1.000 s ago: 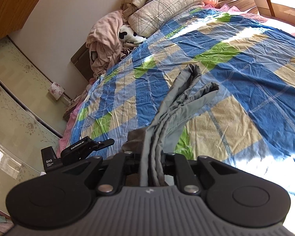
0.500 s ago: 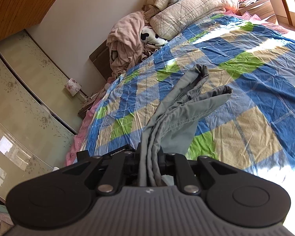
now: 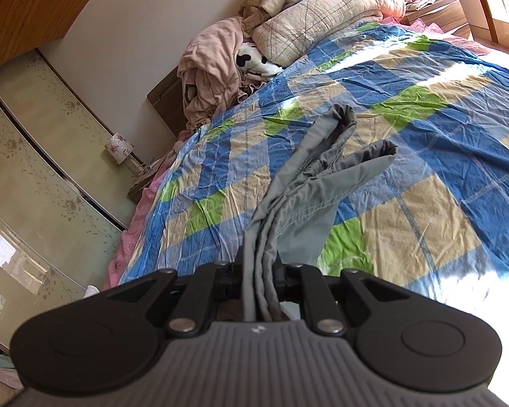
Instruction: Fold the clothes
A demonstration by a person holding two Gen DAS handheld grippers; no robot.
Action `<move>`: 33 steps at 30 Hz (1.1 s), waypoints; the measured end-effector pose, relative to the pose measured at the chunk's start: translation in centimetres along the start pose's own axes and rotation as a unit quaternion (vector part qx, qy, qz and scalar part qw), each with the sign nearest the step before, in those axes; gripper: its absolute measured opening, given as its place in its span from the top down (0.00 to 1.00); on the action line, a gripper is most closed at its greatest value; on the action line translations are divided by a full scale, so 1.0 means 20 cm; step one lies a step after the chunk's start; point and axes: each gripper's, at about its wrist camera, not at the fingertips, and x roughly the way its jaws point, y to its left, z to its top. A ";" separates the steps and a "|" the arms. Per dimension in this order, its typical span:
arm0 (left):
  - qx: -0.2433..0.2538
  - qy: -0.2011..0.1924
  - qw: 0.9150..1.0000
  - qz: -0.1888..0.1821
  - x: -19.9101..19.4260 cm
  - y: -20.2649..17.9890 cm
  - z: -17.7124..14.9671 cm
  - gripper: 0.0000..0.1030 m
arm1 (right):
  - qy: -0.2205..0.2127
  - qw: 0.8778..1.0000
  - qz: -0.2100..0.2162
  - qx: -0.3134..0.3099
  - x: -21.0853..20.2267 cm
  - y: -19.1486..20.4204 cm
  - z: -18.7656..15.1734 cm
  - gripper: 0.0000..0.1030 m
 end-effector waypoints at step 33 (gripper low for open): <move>-0.002 -0.053 0.999 -0.006 -0.39 0.19 0.05 0.20 | 0.045 0.997 0.054 -0.039 0.37 0.57 -0.03 0.87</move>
